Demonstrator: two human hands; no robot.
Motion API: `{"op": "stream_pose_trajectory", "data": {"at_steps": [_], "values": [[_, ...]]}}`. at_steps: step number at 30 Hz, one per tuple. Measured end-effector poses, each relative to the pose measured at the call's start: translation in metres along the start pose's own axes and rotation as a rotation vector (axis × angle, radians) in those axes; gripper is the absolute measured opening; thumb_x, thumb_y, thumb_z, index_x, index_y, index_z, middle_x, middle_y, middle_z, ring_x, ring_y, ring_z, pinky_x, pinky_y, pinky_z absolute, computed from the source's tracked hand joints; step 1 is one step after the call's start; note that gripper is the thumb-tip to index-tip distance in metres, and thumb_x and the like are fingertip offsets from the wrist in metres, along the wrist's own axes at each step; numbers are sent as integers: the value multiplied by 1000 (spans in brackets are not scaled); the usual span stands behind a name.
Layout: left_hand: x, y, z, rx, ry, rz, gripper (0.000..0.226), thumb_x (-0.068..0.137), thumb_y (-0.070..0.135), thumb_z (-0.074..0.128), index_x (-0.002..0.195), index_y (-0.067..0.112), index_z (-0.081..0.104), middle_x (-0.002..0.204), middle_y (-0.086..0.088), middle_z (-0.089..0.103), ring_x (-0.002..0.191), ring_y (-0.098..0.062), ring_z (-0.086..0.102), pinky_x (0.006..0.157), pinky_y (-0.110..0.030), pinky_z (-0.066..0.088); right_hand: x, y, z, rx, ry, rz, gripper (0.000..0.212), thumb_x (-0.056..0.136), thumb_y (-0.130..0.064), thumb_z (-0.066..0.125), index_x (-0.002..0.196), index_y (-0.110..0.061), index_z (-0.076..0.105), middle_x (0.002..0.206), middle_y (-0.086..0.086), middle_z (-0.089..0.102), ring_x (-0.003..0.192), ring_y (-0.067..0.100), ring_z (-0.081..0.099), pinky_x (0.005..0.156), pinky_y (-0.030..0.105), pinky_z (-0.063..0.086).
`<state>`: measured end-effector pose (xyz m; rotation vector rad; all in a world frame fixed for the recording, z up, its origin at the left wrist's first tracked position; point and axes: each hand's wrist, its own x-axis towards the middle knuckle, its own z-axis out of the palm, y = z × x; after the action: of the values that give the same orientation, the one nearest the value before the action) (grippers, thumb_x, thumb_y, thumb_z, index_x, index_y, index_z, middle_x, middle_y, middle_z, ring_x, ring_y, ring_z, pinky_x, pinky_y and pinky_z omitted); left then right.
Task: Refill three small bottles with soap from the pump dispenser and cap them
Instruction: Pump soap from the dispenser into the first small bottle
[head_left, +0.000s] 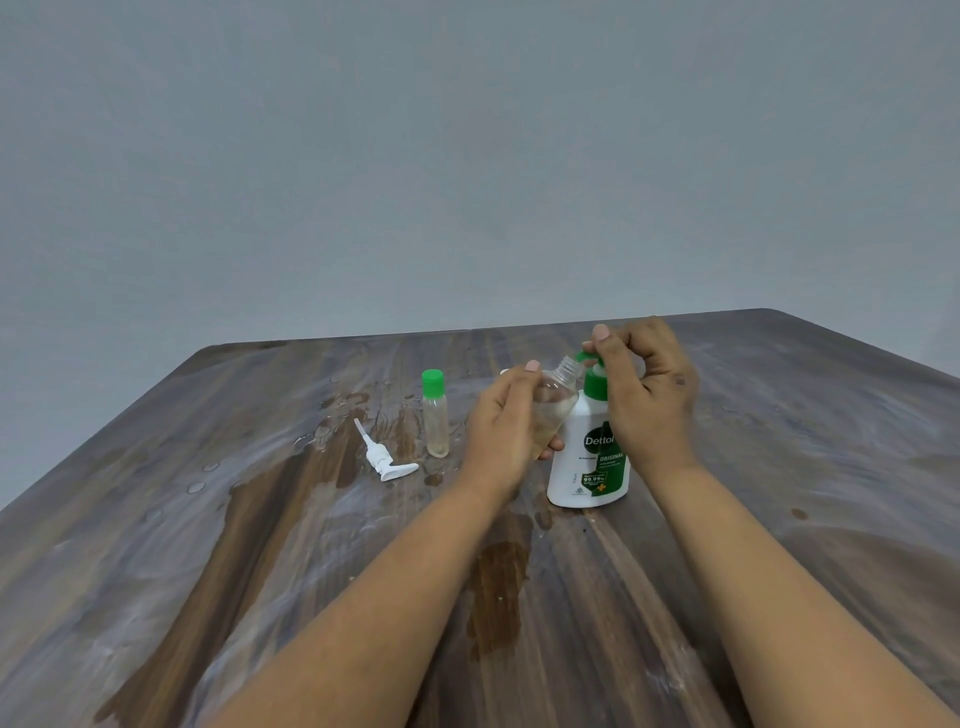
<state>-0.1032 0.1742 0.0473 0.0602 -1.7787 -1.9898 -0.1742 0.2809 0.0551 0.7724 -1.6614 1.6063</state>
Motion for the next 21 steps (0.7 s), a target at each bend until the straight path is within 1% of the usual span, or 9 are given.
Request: {"op": "stream_pose_trajectory", "data": {"at_steps": [3,8,12,15,17,19,21], "values": [[-1,1,0,-1,0,-2,31,104,30,41,87,15,61,84,-2,68,44,-13,55,43,-20,42,1,2,-1,-18,-7,-13,25,93,-25,60,73,-14,68,75,5,57,74,12,55,68,26,44],[-1,1,1,0,13,-13,31,104,31,41,87,14,61,90,-6,67,44,-14,55,43,-20,42,-2,2,0,4,11,-8,23,97,-22,57,77,-16,67,80,5,61,79,6,57,72,20,44],[0,0,1,-4,15,-17,31,104,31,41,89,12,61,88,-5,67,44,-13,55,43,-19,42,-1,1,-1,34,-7,13,23,96,-21,57,75,-25,64,79,1,60,79,3,56,72,17,43],[0,0,0,-3,14,-16,31,104,30,41,88,13,62,86,-3,68,44,-13,55,43,-20,42,1,2,-1,2,-16,12,22,93,-20,57,72,-19,64,75,-2,56,75,1,53,70,14,41],[0,0,0,-4,13,-19,32,104,31,41,88,13,62,86,-5,67,44,-13,55,43,-20,42,1,3,-1,-1,-21,15,22,93,-20,58,71,-19,64,75,1,56,74,2,53,69,16,41],[-1,0,-1,-1,12,-15,32,104,31,41,87,14,62,86,-6,66,45,-13,56,43,-20,43,1,3,0,0,-17,-3,22,94,-20,57,73,-19,64,76,3,57,75,2,53,69,16,41],[-1,0,0,5,9,-9,31,104,31,41,87,15,61,89,-6,67,46,-14,56,44,-21,43,-1,3,1,12,1,-18,22,96,-21,56,77,-18,65,79,1,58,78,1,55,71,14,41]]}}
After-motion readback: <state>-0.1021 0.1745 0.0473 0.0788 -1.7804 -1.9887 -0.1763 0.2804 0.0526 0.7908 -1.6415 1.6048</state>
